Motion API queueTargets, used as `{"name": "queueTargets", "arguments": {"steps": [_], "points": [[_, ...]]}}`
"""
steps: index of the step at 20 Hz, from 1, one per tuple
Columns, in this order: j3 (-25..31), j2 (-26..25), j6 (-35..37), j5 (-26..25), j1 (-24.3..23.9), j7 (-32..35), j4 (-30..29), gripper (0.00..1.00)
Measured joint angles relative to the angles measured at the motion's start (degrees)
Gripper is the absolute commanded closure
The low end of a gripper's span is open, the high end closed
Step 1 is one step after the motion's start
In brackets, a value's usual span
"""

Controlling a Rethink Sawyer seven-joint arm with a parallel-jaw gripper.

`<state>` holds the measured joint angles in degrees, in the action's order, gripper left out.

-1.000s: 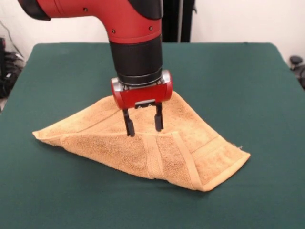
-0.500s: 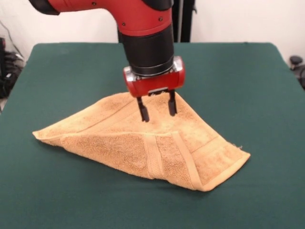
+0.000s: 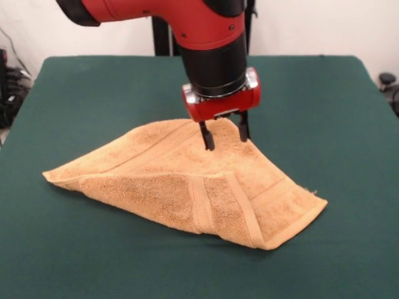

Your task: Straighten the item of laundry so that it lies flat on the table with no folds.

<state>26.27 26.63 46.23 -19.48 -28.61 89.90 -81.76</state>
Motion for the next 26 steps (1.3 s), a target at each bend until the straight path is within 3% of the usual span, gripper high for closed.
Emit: {"name": "queueTargets", "arguments": {"steps": [26], "points": [[0.4, -7.9, -4.7, -3.8, 0.4, 0.0, 0.9, 0.0]]}}
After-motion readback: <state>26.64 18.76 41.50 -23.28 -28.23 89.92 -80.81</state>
